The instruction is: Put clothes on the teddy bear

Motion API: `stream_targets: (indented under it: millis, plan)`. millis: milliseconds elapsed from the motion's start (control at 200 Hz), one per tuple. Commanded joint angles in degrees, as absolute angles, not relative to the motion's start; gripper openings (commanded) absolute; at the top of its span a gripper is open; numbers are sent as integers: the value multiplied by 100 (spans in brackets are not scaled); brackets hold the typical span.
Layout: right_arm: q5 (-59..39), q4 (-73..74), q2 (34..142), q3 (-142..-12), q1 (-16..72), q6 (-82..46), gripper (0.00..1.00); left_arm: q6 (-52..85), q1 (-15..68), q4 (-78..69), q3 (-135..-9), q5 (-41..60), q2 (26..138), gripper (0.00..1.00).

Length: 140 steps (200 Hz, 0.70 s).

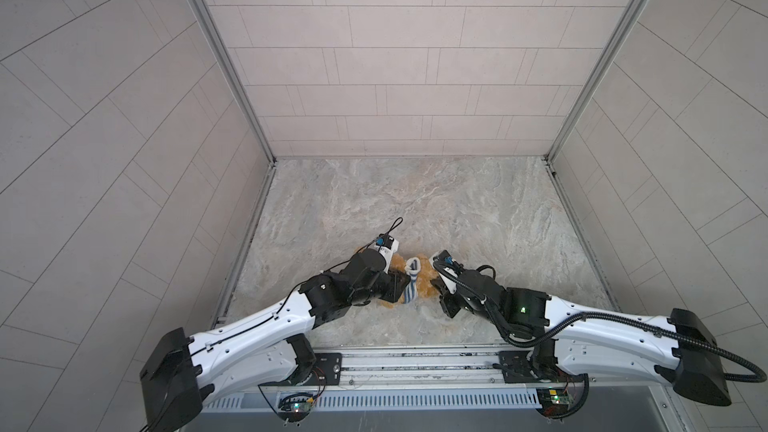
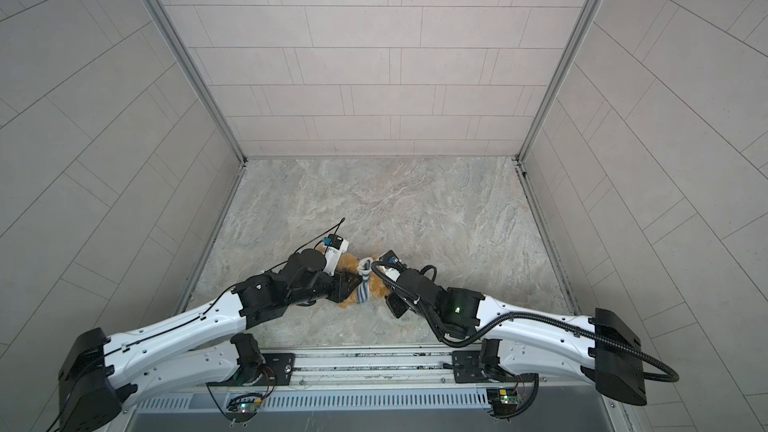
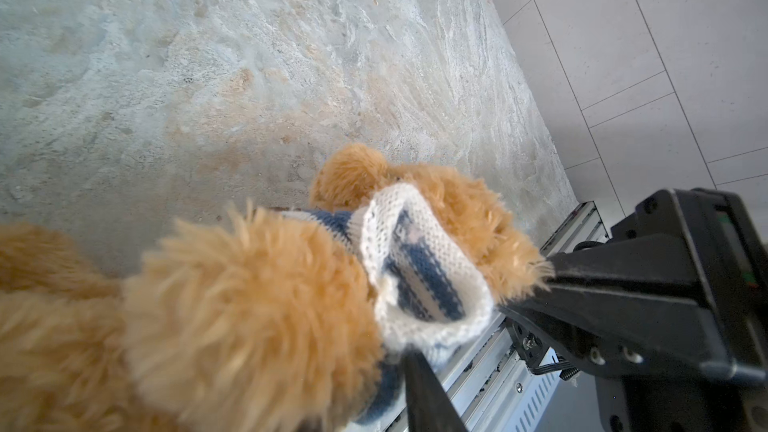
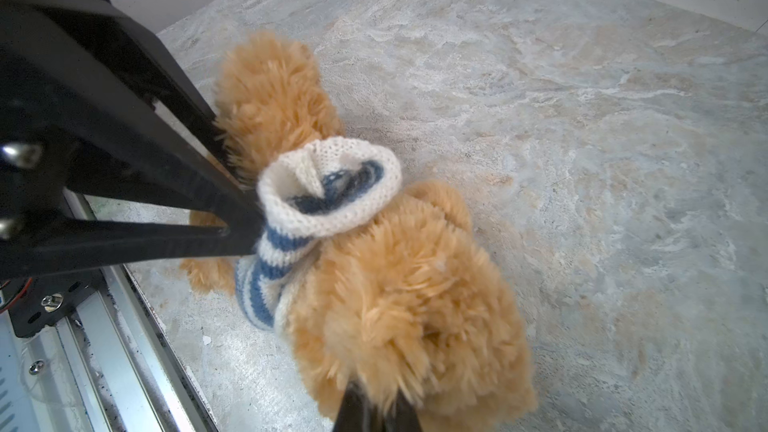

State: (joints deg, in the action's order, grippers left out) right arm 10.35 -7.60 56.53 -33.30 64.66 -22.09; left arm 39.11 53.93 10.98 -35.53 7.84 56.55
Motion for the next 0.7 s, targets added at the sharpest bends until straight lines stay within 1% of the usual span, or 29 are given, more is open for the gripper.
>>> stream_targets:
  millis: [0, 160, 255, 370, 511, 696]
  plan:
    - [1151, -637, 5474, -3467, 6556, -2180, 0, 3937, 5427, 878, -3755, 740, 5721, 28]
    - [1301, -762, 5341, -3480, 6617, -2153, 0, 3982, 5423, 966, -3794, 591, 5757, 10]
    - [1425, -891, 5207, -3458, 6627, -2145, 0, 3990, 5425, 992, -3762, 536, 5667, 3]
    - [1731, -1109, 5018, -3402, 6627, -2236, 0, 3938, 5408, 1160, -3779, 410, 5532, 0]
    - [2161, -1379, 4729, -3263, 6622, -2406, 0, 3900, 5280, 1274, -3713, 396, 5377, 1]
    - [2495, -1680, 4359, -3136, 6625, -2590, 0, 3978, 5113, 1253, -3517, 352, 5233, 1]
